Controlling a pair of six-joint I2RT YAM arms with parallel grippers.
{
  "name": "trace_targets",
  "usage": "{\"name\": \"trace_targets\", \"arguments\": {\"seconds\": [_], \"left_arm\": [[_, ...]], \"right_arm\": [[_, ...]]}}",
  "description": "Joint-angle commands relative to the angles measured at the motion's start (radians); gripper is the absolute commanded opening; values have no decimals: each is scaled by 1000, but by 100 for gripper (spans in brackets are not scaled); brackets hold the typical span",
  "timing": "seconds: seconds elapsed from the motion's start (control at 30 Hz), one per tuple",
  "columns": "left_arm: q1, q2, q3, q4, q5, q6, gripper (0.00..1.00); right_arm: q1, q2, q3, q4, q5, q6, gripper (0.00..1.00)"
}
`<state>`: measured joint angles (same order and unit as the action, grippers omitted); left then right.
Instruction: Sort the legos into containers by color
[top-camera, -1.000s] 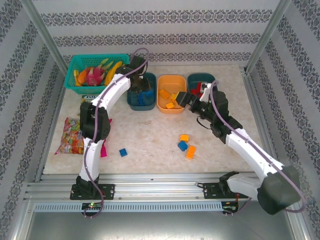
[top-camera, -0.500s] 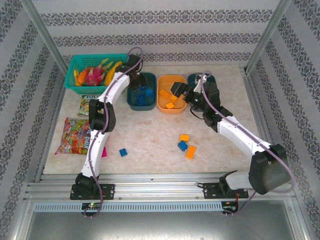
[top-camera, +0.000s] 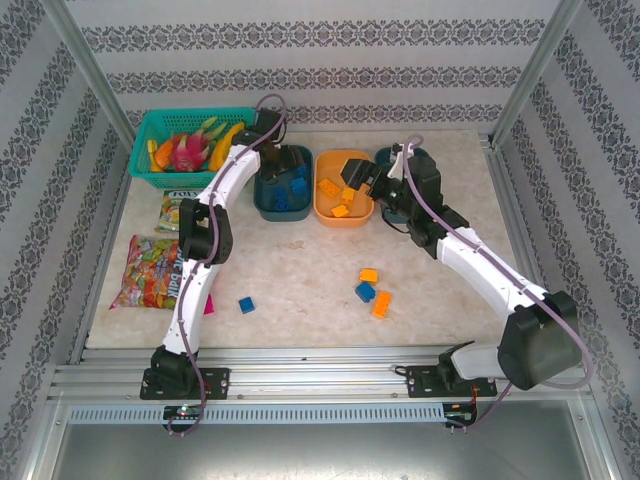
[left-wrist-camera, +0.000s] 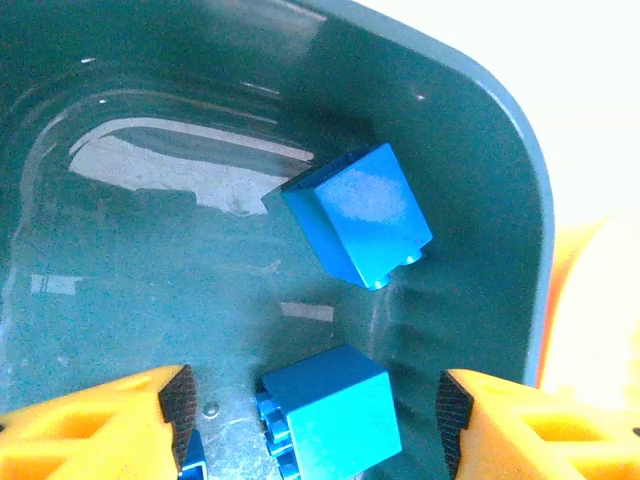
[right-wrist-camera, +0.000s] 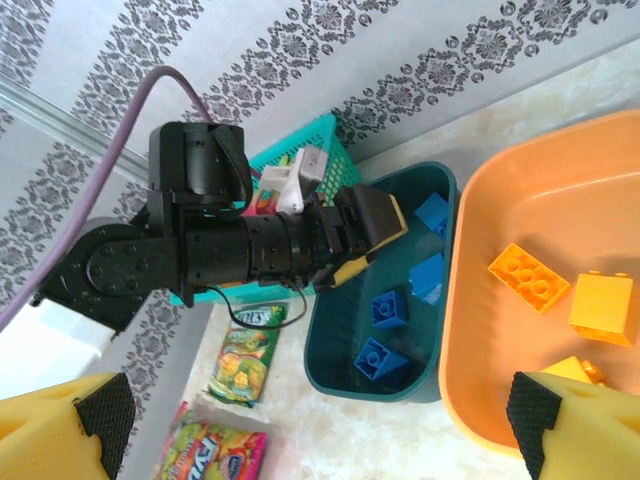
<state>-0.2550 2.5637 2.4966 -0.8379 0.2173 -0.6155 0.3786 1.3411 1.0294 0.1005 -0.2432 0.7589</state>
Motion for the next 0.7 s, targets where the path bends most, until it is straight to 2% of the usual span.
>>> {"name": "trace_targets", "arguments": {"seconds": [0.0, 0.17, 0.33, 0.47, 0.67], "left_arm": [[-6, -153, 3, -15, 5, -42, 70], [-30, -412, -259, 83, 48, -69, 73], [-60, -720, -674, 227, 165, -74, 75], [-106, -947, -973, 280, 236, -36, 75], [-226, -1283, -1391, 349, 288, -59, 78]], "right_arm": [[-16, -60, 64, -167, 67, -93, 97], [-19, -94, 139, -475, 156, -174, 93], [2, -130, 141, -758, 227, -183, 87], [40, -157, 99, -883, 232, -155, 84], [121, -83, 41, -1003, 217, -103, 91]]}}
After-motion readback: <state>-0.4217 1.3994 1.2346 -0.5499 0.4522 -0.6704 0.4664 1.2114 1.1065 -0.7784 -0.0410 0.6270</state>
